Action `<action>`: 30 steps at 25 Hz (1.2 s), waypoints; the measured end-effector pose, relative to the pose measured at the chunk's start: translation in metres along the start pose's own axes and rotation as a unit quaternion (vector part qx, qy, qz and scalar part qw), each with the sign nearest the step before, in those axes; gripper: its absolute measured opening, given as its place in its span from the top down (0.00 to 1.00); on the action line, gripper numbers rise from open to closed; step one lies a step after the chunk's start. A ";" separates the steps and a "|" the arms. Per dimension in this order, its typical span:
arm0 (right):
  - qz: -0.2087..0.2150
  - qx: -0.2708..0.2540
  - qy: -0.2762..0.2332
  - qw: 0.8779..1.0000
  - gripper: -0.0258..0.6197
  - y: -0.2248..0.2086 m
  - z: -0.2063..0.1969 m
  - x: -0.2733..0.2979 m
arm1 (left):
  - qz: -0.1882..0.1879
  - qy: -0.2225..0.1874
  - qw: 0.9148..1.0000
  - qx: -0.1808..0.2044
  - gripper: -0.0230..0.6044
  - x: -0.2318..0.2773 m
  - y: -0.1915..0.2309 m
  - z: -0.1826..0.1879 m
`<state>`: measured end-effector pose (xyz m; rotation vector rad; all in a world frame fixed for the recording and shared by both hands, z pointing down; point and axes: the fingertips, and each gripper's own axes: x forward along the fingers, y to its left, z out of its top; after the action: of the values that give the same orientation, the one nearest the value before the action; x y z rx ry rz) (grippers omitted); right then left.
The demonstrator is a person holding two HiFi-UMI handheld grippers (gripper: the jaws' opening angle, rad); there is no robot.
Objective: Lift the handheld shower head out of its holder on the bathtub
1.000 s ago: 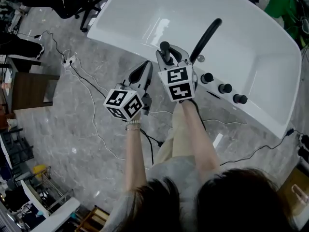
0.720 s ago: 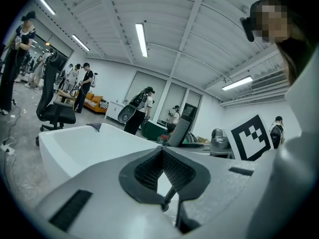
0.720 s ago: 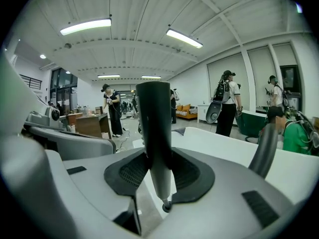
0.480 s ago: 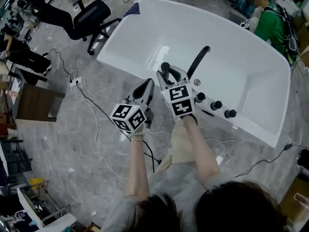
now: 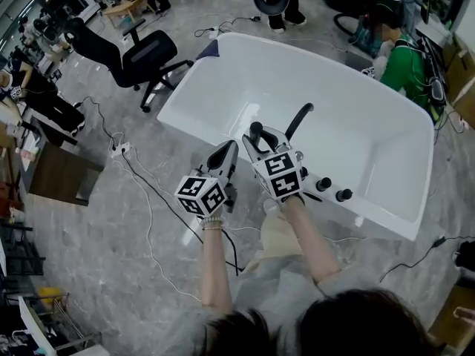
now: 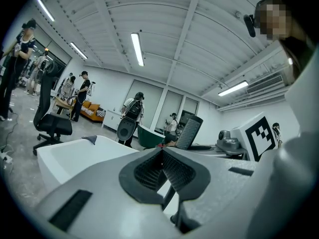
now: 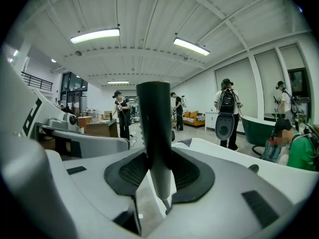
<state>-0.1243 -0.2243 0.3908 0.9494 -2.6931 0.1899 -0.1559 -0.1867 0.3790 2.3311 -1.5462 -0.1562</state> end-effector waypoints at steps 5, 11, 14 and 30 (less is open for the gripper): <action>0.014 -0.004 -0.009 1.000 0.76 0.004 0.018 -0.015 | -0.008 -0.007 1.000 0.005 0.96 -0.007 -0.011 0.018; 0.032 -0.014 -0.018 0.999 0.76 0.007 0.033 -0.029 | -0.015 -0.012 1.000 0.021 0.96 -0.016 -0.022 0.033; 0.036 -0.015 -0.024 0.999 0.76 0.007 0.045 -0.037 | -0.021 -0.012 0.999 0.028 0.96 -0.021 -0.027 0.042; 0.005 -0.017 -0.077 0.997 0.76 -0.001 0.092 -0.098 | -0.085 0.003 0.993 0.083 0.96 -0.040 -0.080 0.056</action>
<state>-0.0705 -0.1871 0.2737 0.9792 -2.8319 0.0748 -0.1176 -0.1343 0.2957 2.5900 -1.4053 -0.0633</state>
